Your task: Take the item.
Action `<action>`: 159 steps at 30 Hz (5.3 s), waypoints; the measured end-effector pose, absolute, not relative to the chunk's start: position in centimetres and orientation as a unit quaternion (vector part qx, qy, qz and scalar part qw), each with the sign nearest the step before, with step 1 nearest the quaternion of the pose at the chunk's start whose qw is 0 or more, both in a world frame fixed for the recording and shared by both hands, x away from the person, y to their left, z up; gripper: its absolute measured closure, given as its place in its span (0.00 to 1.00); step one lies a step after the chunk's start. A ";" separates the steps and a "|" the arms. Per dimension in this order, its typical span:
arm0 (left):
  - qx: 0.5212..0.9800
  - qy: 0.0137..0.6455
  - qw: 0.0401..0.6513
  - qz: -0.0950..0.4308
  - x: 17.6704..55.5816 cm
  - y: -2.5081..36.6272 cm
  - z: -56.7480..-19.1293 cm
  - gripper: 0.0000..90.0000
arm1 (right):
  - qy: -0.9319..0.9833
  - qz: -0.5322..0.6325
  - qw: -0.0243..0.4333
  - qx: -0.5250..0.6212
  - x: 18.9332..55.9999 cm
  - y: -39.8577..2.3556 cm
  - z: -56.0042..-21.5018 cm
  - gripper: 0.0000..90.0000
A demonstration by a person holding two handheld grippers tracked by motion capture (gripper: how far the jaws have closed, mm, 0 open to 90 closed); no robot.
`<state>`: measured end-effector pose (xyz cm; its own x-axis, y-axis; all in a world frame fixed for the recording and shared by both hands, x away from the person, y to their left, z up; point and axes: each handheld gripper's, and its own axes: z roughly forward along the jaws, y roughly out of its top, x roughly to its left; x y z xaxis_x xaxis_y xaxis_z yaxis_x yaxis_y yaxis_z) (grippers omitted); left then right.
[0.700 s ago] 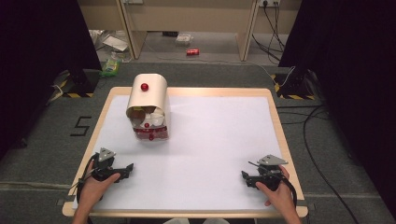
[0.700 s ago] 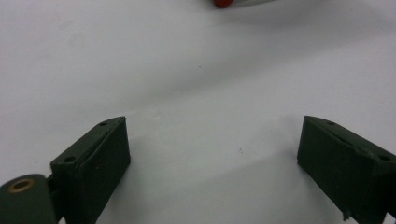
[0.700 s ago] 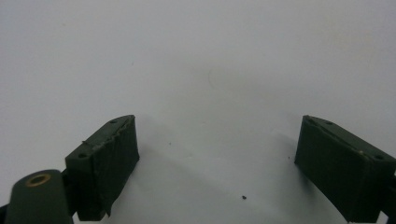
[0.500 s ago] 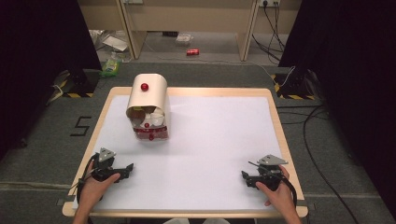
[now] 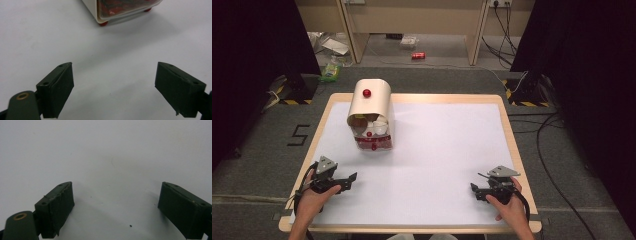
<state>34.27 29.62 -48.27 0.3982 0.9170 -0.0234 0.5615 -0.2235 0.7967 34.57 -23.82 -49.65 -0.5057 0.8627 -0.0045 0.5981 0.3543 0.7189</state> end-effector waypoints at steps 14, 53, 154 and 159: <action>0.741 0.461 0.417 0.253 34.2 28.0 -44.9 0.17 | 0.800 0.337 0.196 0.456 34.6 -23.8 -49.7 0.14; 0.754 0.379 0.465 0.267 36.6 23.5 -37.1 0.17 | 0.801 0.337 0.194 0.456 34.6 -23.8 -49.7 0.14; 0.778 0.370 0.430 0.270 34.0 21.5 -38.7 0.19 | 0.801 0.336 0.194 0.456 34.7 -23.8 -49.7 0.13; 0.778 0.371 0.431 0.267 33.8 21.5 -38.8 0.19 | 0.801 0.336 0.193 0.456 34.7 -23.8 -49.7 0.13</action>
<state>33.78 21.51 -38.78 0.5827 0.8070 0.0961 0.3465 -0.3536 0.8688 34.66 -23.77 -49.68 -0.5100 0.8602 -0.0036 0.6000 0.3587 0.7151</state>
